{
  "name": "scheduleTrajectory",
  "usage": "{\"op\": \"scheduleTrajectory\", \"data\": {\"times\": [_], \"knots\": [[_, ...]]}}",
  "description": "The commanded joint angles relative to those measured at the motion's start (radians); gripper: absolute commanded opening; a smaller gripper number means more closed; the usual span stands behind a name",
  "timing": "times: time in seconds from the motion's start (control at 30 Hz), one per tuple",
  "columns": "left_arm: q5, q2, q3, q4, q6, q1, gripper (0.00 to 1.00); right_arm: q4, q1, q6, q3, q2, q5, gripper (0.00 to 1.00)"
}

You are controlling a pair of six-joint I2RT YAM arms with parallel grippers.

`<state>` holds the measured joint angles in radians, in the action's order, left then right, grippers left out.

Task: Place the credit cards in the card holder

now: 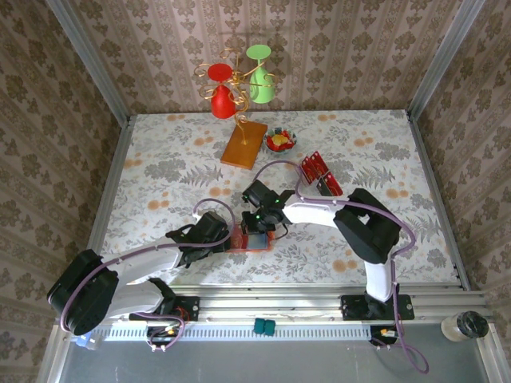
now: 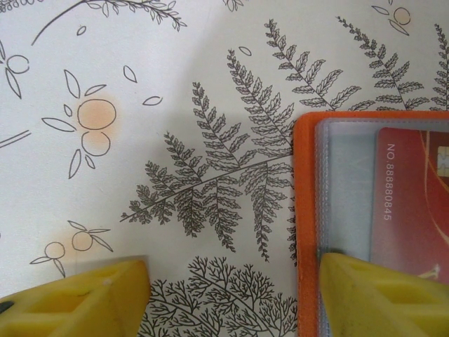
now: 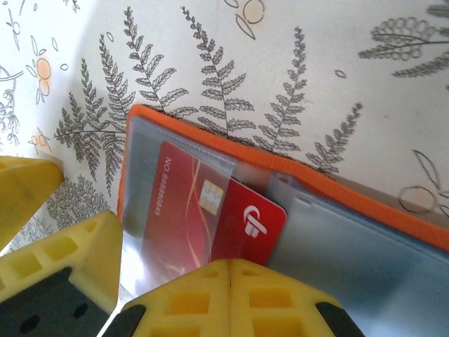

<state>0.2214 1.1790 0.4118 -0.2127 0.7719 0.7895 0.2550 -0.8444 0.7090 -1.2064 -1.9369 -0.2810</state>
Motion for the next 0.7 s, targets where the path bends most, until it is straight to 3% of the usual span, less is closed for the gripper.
{"op": "scheduleTrajectory", "data": {"times": [0.0, 0.27, 0.67], "knots": [[-0.029, 0.036, -0.037, 0.016, 0.007, -0.011, 0.67, 0.028, -0.022, -0.009, -0.049, -0.043, -0.017, 0.01], [-0.030, 0.030, -0.038, 0.015, 0.006, -0.011, 0.67, 0.024, -0.035, 0.004, -0.082, -0.067, -0.027, 0.01], [-0.030, 0.027, -0.039, 0.015, 0.006, -0.012, 0.67, 0.073, -0.031, -0.023, -0.034, 0.046, 0.049, 0.01]]}}
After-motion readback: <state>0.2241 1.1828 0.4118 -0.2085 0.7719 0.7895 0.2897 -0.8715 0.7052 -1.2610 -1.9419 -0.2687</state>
